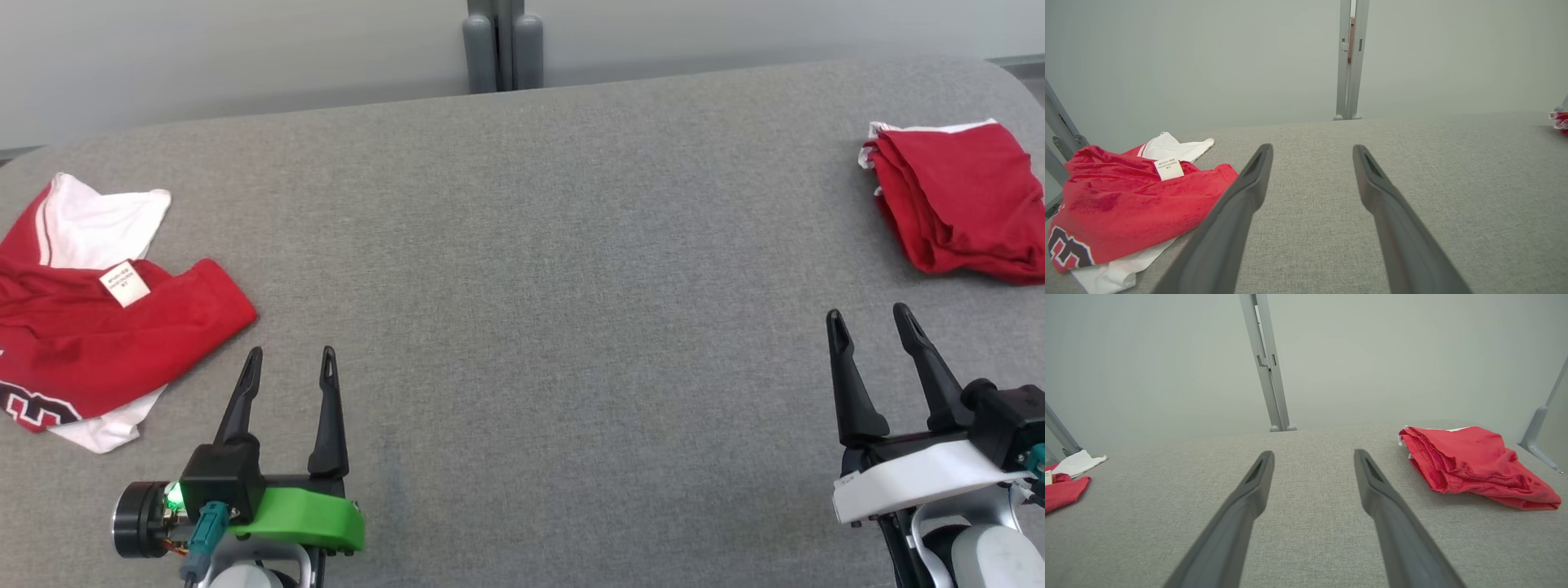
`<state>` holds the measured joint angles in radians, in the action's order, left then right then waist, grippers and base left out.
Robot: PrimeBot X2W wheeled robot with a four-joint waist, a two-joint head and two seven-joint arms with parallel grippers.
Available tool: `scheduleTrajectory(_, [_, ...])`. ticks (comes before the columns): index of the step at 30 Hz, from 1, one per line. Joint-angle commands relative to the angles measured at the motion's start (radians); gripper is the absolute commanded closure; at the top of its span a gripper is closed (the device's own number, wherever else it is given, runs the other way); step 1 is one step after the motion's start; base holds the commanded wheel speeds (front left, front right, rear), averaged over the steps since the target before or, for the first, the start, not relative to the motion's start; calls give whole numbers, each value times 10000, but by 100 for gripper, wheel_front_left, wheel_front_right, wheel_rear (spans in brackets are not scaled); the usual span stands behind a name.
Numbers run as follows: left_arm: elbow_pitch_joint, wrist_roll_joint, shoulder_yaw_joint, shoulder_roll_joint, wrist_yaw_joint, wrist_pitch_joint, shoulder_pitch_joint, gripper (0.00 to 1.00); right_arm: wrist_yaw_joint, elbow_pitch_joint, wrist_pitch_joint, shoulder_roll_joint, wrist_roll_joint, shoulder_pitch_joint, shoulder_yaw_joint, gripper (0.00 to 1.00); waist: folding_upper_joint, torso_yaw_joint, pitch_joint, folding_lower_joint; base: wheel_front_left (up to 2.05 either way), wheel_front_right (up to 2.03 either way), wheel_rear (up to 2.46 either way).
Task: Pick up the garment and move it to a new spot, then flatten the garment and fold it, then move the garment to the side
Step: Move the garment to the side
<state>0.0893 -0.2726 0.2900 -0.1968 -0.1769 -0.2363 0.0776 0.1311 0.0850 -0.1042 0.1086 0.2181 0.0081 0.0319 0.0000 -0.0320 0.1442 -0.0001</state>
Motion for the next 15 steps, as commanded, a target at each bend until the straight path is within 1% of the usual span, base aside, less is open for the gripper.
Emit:
scheduleTrajectory(1, [56,-83,-65,-70,-59,-53,-208,0,-6,166,95,-34,-84,271,61,0,0,579,-616,1,0,0,0])
scheduleTrajectory(7, [318,-137,18,-186,60,-86,-482,0,-6,429,447,-131,-152,905,-24,0,0,653,-1121,1,0,0,0])
scheduleTrajectory(15, [439,-204,178,-283,99,73,-826,0,-6,710,694,-215,-202,1574,19,0,0,624,-1580,1,0,0,0])
